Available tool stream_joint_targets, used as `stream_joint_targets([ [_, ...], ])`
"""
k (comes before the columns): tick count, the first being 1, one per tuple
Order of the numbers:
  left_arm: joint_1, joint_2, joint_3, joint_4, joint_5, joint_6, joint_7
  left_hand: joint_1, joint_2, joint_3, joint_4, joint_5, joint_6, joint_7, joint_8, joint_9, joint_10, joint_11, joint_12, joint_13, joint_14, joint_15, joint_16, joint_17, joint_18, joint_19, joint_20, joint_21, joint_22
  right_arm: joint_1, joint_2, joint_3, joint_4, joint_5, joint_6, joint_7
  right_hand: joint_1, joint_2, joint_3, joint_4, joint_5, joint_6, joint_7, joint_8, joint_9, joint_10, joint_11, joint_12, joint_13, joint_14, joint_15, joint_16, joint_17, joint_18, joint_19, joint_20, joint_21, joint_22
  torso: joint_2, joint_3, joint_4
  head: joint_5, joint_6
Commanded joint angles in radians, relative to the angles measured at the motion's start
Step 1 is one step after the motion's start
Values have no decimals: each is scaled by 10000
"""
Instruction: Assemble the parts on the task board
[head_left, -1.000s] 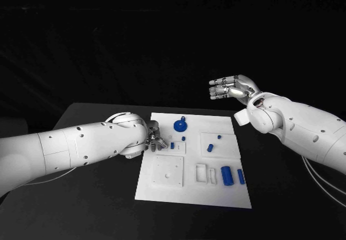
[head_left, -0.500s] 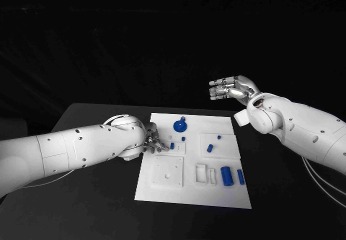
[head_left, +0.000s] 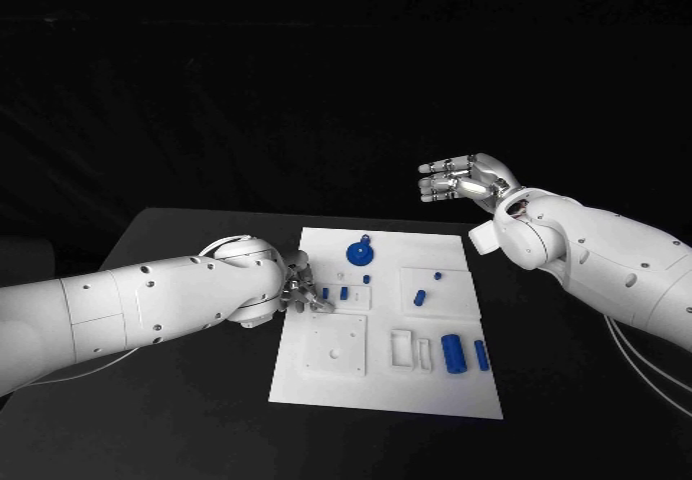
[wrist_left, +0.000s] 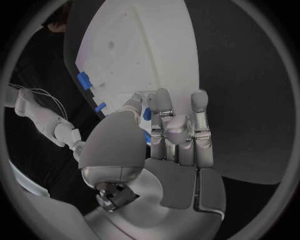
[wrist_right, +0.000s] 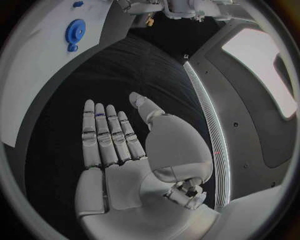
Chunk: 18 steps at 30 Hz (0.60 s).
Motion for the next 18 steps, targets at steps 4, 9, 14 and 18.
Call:
stream_joint_targets([
  [4,-62,-265,-9,351,22,-500,218,-99,-97,-98,30,-82,-302,177,-68,-88,529,99,-417,-164,-206,43,-407,-575,-12,-32,5,-157,152,-30,-26,5,9,-38,163,60,22,75,-113,-9,56,-107,9,-51,-15,-3,33,-23,0,-84,-17,2,11,105,-78,9,-29,-4,0,0,-1,20,43],
  [9,-57,-592,162,674,643,-743,963,359,322,-269,-616,-68,-1655,662,-73,-2064,131,430,-2256,-827,-658,237,-1259,-1585,-60,-329,131,-649,16,-42,-38,4,-5,-37,160,53,28,79,-129,-18,61,-117,8,-53,-16,-7,36,-23,0,-104,-15,1,10,107,-80,9,-28,-3,0,2,-11,39,94],
  [14,38,-936,554,807,1074,-561,1614,1610,906,-121,-1682,1230,-2658,1100,65,-4025,-819,711,-3483,-1398,-1474,681,-1876,-2101,80,-750,543,-1452,-385,-45,-57,4,-45,-37,155,43,32,89,-145,-28,60,-100,7,-51,-15,-5,33,-23,-1,-107,-17,1,10,109,-82,11,-27,-3,-6,5,-8,21,150],
  [18,281,-1108,683,781,1266,-229,1958,2180,995,289,-2360,1218,-2820,1299,91,-5149,-1221,903,-4007,-1413,-1676,815,-2011,-2362,162,-771,662,-1777,-492,-46,-77,4,-80,-36,145,41,32,89,-145,-28,60,-100,7,-51,-15,-5,33,-23,-1,-107,-17,1,10,109,-82,11,-27,-3,-6,7,-5,43,203],
])
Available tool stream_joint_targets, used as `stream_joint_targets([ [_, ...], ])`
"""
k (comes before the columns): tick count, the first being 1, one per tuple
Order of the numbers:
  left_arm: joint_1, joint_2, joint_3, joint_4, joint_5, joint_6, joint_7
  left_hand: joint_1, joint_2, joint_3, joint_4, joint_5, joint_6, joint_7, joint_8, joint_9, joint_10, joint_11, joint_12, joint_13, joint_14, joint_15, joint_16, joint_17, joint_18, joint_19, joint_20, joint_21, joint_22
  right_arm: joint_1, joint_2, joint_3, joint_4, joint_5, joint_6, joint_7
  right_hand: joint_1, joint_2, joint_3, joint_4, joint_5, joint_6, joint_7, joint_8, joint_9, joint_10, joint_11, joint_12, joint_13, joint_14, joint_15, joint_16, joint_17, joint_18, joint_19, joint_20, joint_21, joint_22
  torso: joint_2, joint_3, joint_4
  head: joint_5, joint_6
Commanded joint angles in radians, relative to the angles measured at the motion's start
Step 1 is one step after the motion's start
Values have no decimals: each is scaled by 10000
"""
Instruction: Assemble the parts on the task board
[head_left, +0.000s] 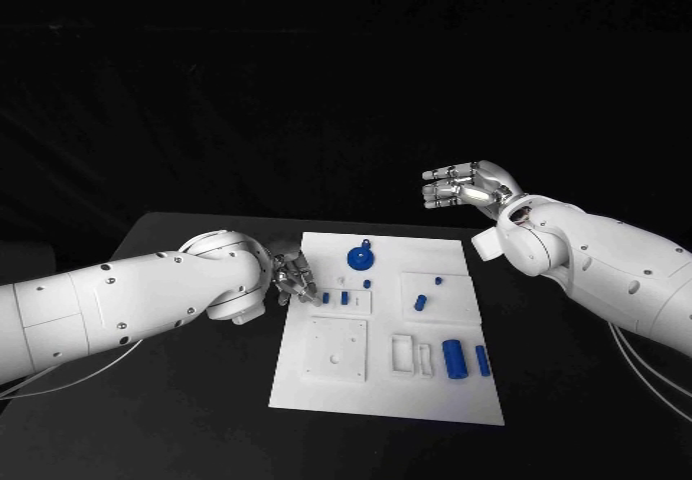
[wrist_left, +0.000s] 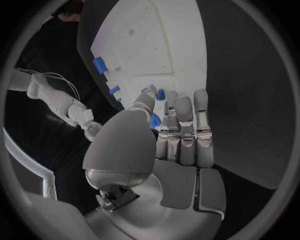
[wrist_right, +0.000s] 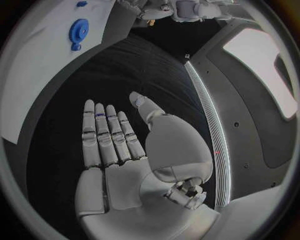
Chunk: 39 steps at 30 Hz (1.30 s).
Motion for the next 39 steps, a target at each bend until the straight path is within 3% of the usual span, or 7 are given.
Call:
stream_joint_targets([
  [1,176,-87,58,-18,614,188,1068,338,74,247,-350,111,-17,108,59,-548,-189,66,-239,-16,-115,38,-59,-117,181,29,91,-116,-2,-4,-13,4,-27,-37,135,48,32,89,-59,14,60,-31,4,-51,-15,-6,33,-23,-1,-67,-5,1,11,109,-82,11,-27,-3,5,-1,5,9,63],
  [3,271,-106,87,-83,770,-310,1776,541,124,504,-600,171,181,129,177,-969,-194,77,-411,-38,-208,60,-187,-262,234,-42,129,-205,59,-4,-24,4,-49,-35,132,48,32,89,-59,14,60,-31,4,-51,-15,-6,33,-23,-1,-67,-5,1,11,109,-82,11,-27,-3,7,-6,4,-7,79],
  [6,354,65,108,-353,998,-1731,3229,452,366,1089,-779,-969,249,127,262,-1674,-255,127,-703,-39,-132,88,-504,-569,276,-17,161,-362,136,-4,-27,4,-104,-28,134,53,27,93,-87,-2,86,-14,-2,-50,-15,5,27,-22,-1,-54,-7,1,11,113,-75,13,-22,-2,10,-5,3,-106,30],
  [11,394,609,69,-928,864,-2669,4527,284,470,1783,-1102,-1123,346,204,194,-2490,-450,257,-1115,-49,-145,173,-680,-762,371,-3,237,-530,282,-5,-21,4,-154,-16,147,62,5,110,-70,-14,121,150,-50,-43,-8,53,9,-22,-1,-33,-22,3,12,118,-64,9,-19,-2,22,-5,-17,-77,81],
  [18,349,1403,-191,-1866,466,-2525,5266,392,301,1799,-919,-1143,419,198,116,-2980,-556,348,-1425,-55,-49,232,-1103,-1044,476,88,323,-787,341,-5,18,3,-178,-7,162,73,-11,111,-62,-21,149,171,-56,-43,-7,54,9,-22,-1,-23,-24,3,12,119,-60,7,-19,-3,24,5,-19,-72,116],
  [26,84,2127,-528,-2657,-850,-2122,5834,432,112,1545,-939,-867,205,280,-81,-3275,-960,480,-1522,-70,712,219,-355,-761,661,818,280,-395,704,-7,70,4,-158,-7,169,92,-41,107,-46,-38,195,129,-45,-46,-10,52,12,-23,-1,-18,-18,3,13,117,-50,4,-22,-3,28,-2,-25,-40,79],
  [39,-224,2750,-651,-3081,-3241,-1005,5715,423,-221,1522,-851,-733,-499,215,-99,-3384,-2256,739,-1544,-78,1188,278,59,-765,984,1099,412,241,688,-8,158,4,-172,-9,83,130,-59,99,-38,-48,244,76,-48,-50,-12,20,24,-24,-2,-52,-16,1,11,110,-61,10,-30,-5,19,-3,-8,-194,171],
])
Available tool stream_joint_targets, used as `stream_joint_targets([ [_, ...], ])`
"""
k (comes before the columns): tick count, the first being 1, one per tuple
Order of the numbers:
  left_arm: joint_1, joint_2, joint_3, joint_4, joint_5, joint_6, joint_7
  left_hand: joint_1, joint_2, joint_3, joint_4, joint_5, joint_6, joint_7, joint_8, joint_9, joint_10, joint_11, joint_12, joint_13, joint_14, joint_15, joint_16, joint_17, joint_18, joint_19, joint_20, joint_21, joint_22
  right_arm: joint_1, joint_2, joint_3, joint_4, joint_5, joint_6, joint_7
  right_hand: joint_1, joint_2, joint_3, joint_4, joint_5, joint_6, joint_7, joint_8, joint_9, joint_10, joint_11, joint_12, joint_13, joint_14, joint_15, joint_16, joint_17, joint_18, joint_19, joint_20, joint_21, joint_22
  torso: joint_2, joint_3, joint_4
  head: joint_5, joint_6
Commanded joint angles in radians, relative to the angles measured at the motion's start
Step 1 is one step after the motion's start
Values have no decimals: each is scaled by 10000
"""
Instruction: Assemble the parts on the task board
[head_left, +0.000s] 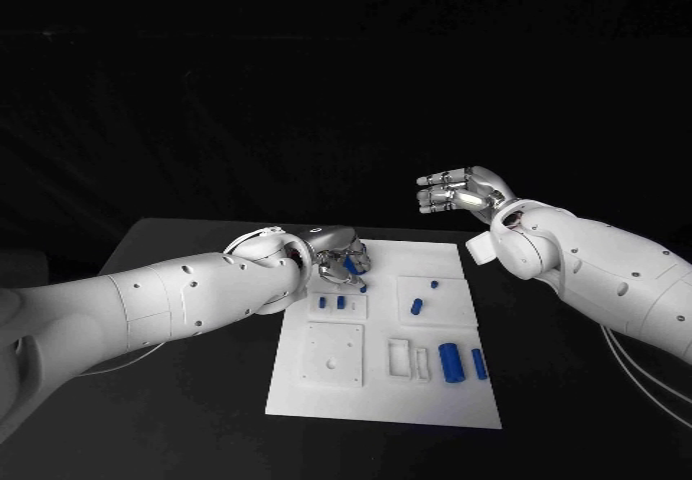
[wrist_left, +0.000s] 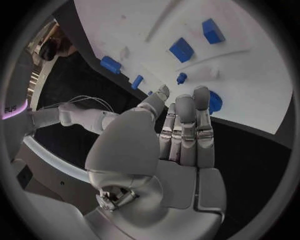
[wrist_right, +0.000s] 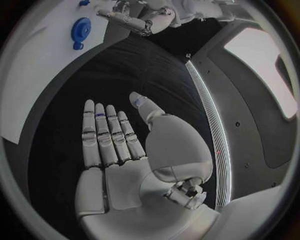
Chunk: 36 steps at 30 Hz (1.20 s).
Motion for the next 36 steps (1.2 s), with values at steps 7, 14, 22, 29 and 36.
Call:
stream_joint_targets([
  [7,-90,305,-3,-124,-1508,734,45,44,-58,32,17,82,20,42,-35,-5,13,-11,-36,-20,141,17,235,0,165,-11,25,268,210,-3,63,5,3,-21,62,129,-20,59,-13,-22,22,-35,-9,-50,-12,19,24,-24,-2,-52,-15,1,11,110,-62,10,-30,-5,1,2,-8,-64,28],
  [14,-123,462,-3,-284,-1759,877,-256,23,-60,71,22,67,3,56,-44,-16,-94,6,-35,-19,195,20,329,18,174,9,19,385,207,-3,73,6,34,-21,65,128,-20,64,-14,-26,23,-13,-9,-45,-10,25,22,-22,-1,-59,-15,2,11,116,-68,12,-28,-4,5,16,-15,-84,14],
  [22,-139,551,-3,-414,-1887,873,-451,50,8,304,22,177,93,74,-40,-18,-73,11,-38,-22,201,26,367,2,220,-22,34,497,208,-3,54,6,70,-21,62,121,-20,64,-14,-26,23,-13,-9,-45,-10,25,22,-22,-1,-59,-15,2,11,116,-68,12,-28,-4,-7,12,0,-115,-6],
  [29,-178,653,-2,-542,-1926,811,-490,39,82,762,-50,241,391,-8,-70,-29,5,-19,-41,-25,180,12,371,-19,237,-112,28,661,215,-2,50,6,106,-21,64,119,-20,64,-14,-26,23,-13,-9,-45,-10,25,22,-22,-1,-59,-15,2,11,116,-68,12,-28,-4,9,11,-6,-135,-12],
  [36,-218,751,0,-677,-1928,679,-512,-34,55,842,-30,236,323,-17,-67,-29,39,-23,-40,-24,196,13,377,-27,237,-130,23,734,203,-2,49,6,132,-22,77,115,-17,65,-12,-27,29,-6,-9,-46,-10,34,18,-22,-1,-30,-16,3,13,118,-61,9,-25,-3,-6,15,4,-147,-30],
])
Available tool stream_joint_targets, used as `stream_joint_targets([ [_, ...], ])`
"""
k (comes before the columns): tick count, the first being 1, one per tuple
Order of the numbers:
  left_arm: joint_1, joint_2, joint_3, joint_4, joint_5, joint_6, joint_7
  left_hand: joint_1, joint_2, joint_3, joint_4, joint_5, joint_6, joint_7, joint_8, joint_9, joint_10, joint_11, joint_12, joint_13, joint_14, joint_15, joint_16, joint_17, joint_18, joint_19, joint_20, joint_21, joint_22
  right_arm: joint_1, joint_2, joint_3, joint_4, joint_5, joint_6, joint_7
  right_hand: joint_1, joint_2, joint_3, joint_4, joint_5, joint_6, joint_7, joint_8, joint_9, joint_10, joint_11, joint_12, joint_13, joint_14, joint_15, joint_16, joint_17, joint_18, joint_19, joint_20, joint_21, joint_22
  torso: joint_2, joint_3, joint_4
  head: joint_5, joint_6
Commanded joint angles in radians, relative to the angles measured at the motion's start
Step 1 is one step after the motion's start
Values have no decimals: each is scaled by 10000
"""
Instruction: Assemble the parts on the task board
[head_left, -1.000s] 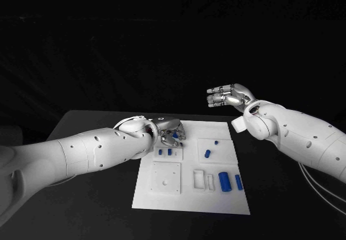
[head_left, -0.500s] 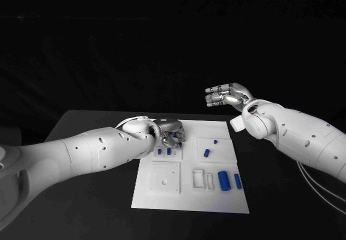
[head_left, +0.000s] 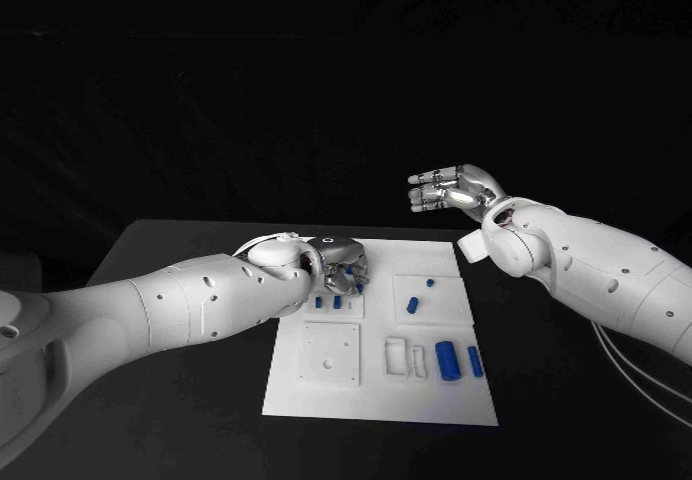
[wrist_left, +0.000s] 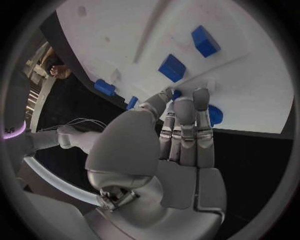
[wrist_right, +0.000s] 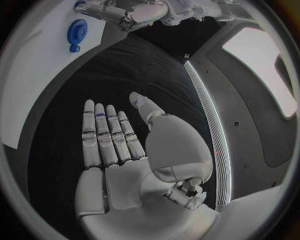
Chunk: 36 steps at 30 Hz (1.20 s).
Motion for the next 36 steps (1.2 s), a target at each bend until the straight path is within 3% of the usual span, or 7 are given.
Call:
stream_joint_targets([
  [1,-15,60,8,-37,-106,-66,-68,-81,17,66,16,30,-40,-37,-29,-12,44,-26,-39,-17,61,-31,42,-18,76,-50,23,39,207,-1,1,5,36,-22,87,104,-18,65,-12,-27,29,-6,-9,-46,-10,34,18,-22,-1,-30,-15,3,13,118,-62,10,-25,-3,-5,3,7,-11,-7],
  [36,-170,318,11,-274,-193,152,-325,-41,346,231,171,66,317,98,-29,-11,492,-120,-41,-17,132,-53,80,-33,76,-58,-1,235,210,0,8,5,54,-22,152,92,-24,69,8,-21,26,43,-11,-43,-8,47,9,-22,-1,-21,-22,4,13,118,-51,7,-25,-3,-10,5,12,-109,-98],
])
